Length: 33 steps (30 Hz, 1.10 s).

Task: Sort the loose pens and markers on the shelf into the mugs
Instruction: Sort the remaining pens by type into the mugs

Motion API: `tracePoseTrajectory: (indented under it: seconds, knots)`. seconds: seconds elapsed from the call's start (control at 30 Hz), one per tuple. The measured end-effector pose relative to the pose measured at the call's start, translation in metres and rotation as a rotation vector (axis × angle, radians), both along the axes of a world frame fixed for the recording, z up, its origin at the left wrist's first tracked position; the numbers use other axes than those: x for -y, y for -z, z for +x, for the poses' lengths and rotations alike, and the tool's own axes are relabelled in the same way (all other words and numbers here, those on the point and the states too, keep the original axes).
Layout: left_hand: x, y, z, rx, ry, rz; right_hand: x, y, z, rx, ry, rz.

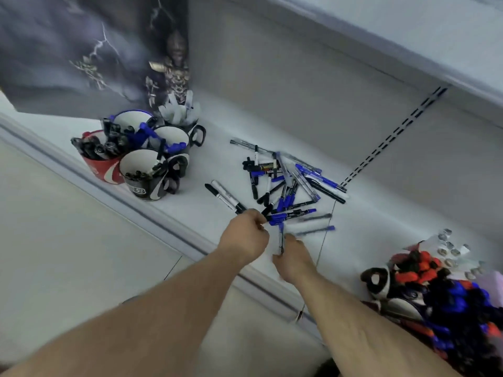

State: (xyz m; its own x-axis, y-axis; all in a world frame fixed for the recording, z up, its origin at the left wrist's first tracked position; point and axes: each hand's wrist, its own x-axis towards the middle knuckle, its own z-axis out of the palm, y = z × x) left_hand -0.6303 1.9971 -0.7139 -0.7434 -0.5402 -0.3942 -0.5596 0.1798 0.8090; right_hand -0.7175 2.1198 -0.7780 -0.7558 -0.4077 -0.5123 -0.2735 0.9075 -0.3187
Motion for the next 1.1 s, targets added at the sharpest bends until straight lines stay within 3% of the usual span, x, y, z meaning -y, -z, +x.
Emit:
tracePoseTrajectory:
  seconds: [0.23, 0.37, 0.57, 0.8, 1.0, 1.1]
  knots:
    - [0.058, 0.048, -0.035, 0.25, 0.542, -0.759, -0.012, -0.007, -0.021, -0.072, -0.199, 0.072]
    - [0.079, 0.069, -0.05, 0.382, 0.73, -0.966, -0.029, -0.02, -0.059, -0.274, -0.293, 0.134]
    - [0.095, 0.083, -0.05, 0.495, 0.711, -1.02, -0.018, -0.014, -0.103, -0.366, -0.457, 0.356]
    - [0.112, 0.09, -0.04, 0.548, 0.613, -1.114, 0.012, 0.01, -0.107, -0.398, -0.534, 0.371]
    - [0.102, 0.095, -0.037, 0.522, 0.545, -0.93, 0.02, 0.01, -0.103, -0.511, -0.535, 0.435]
    - [0.097, 0.093, -0.04, 0.554, 0.375, -0.81, 0.013, 0.012, -0.087, -0.471, -0.494, 0.448]
